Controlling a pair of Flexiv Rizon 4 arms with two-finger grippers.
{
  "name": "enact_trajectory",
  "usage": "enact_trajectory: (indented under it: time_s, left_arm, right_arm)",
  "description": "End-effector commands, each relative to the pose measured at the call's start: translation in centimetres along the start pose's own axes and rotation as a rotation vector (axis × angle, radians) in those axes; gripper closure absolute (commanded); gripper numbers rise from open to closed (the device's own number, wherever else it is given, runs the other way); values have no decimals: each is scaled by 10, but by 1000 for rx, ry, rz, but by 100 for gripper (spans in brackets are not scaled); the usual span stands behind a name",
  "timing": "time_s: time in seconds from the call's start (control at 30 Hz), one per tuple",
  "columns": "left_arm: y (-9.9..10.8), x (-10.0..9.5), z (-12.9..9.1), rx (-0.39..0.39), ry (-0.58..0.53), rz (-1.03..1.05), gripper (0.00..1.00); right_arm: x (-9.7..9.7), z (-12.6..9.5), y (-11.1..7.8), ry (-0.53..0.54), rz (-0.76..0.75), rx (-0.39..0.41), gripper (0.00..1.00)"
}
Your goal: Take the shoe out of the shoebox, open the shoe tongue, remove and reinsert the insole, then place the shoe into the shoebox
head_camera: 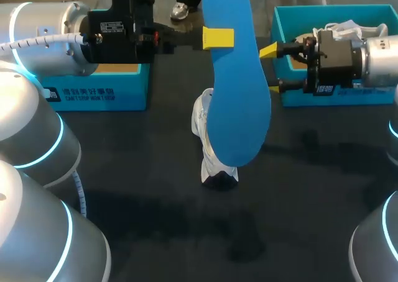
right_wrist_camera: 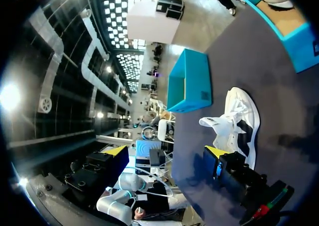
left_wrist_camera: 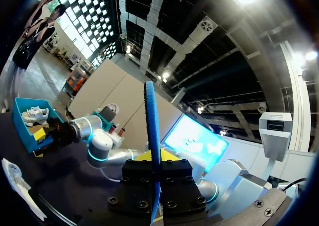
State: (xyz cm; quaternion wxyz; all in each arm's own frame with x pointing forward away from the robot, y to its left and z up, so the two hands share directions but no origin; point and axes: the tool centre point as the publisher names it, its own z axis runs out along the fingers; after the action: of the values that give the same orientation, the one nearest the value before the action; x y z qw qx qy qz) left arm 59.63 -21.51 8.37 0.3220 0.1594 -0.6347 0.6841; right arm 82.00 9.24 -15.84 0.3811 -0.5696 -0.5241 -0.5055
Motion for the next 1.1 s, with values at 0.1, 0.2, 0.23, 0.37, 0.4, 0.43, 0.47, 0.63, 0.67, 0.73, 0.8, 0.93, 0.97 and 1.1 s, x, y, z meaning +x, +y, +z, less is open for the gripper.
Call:
enact_trajectory:
  time_s: [0.1,0.2,0.23,0.37,0.4,0.43,0.47,0.63,0.67,0.73,0.8,0.93,0.97,1.1]
  left_arm:
    - [3,-1,-2,2,-12,28,100]
    - [5,-3,-8,6,-9,93,100]
    - [6,-4,-10,0,-2,132,100]
    - [8,-12,-19,23,-9,276,100]
    - [10,-14,-21,8,-4,313,100]
    - [12,-16,-24,1,-9,340,100]
    - [14,-17,-26,-11,-8,377,100]
    - [22,-27,-34,-73,-36,610,100]
    - [24,-29,-36,-77,-49,630,100]
    - [26,-33,-39,-94,-50,714,100]
    - [27,-36,-42,-104,-60,783,100]
    - [27,-46,-49,-141,-69,967,100]
    - [26,-48,-51,-147,-64,1024,100]
    - [20,-62,-58,-192,-50,1262,100]
  right_arm:
    - [0,2,0,-1,0,-1,0]
    - [0,2,0,-1,0,-1,0]
    - [0,2,0,-1,0,-1,0]
    - [0,2,0,-1,0,-1,0]
    - [0,2,0,-1,0,-1,0]
    - [0,2,0,-1,0,-1,0]
    - [0,2,0,-1,0,-1,0]
    - [0,2,0,-1,0,-1,0]
    - [0,2,0,-1,0,-1,0]
    - [0,2,0,-1,0,-1,0]
    - [0,2,0,-1,0,-1,0]
    - [0,2,0,-1,0,-1,0]
    - [0,2,0,-1,0,-1,0]
    - [0,2,0,-1,0,-1,0]
